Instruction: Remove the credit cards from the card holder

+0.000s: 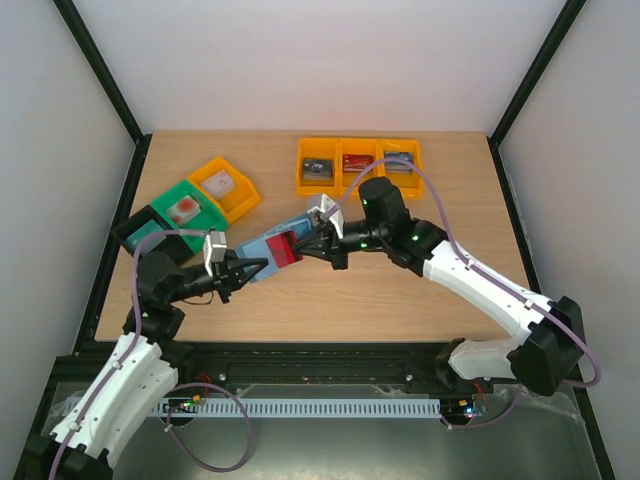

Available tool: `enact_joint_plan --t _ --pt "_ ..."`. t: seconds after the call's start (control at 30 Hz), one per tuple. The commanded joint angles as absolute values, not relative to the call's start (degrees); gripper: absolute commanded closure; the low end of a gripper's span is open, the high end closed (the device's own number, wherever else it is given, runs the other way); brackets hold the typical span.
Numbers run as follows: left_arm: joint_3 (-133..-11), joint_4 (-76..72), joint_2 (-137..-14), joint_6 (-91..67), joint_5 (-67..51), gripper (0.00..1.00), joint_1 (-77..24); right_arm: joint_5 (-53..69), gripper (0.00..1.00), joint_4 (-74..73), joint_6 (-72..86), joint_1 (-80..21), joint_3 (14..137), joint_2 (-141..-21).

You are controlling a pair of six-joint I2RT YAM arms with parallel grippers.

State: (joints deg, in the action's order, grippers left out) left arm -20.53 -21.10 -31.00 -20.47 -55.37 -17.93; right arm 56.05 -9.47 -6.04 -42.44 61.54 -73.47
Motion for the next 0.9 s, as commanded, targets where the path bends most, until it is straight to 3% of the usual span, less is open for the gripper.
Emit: enact_joint_plan --t 0.0,0.2,0.37,0.5,0.63,0.87 --pt "-20.83 -21.01 -29.94 -21.32 -53.97 0.98 -18.02 47.12 0.98 -16.24 -10.16 -40.14 65.17 -71.86" --pt "-18.69 -7.28 -29.86 -29.38 -25.81 0.98 -13.07 38.71 0.98 -14.32 -7.53 -28.57 65.34 -70.67" --pt "-15.07 -7.78 -28.30 -34.45 -25.17 0.98 -10.68 2.43 0.98 -19.40 -12.61 -27.33 79.52 -87.10" --pt "-14.67 -8.15 -26.78 -34.76 -24.61 0.98 -9.94 -14.80 0.98 -14.08 -28.22 -27.32 85.36 -98.44" --pt "-13.88 -9.59 -25.74 -35.40 -24.99 0.98 -9.01 -21.73 0.98 -5.11 -43.84 -26.72 86.68 -107.03" --pt "-13.21 -10.59 -25.09 -35.29 -25.05 0.98 -8.36 -19.61 0.98 -8.30 -51.61 -24.41 96.82 -118.87"
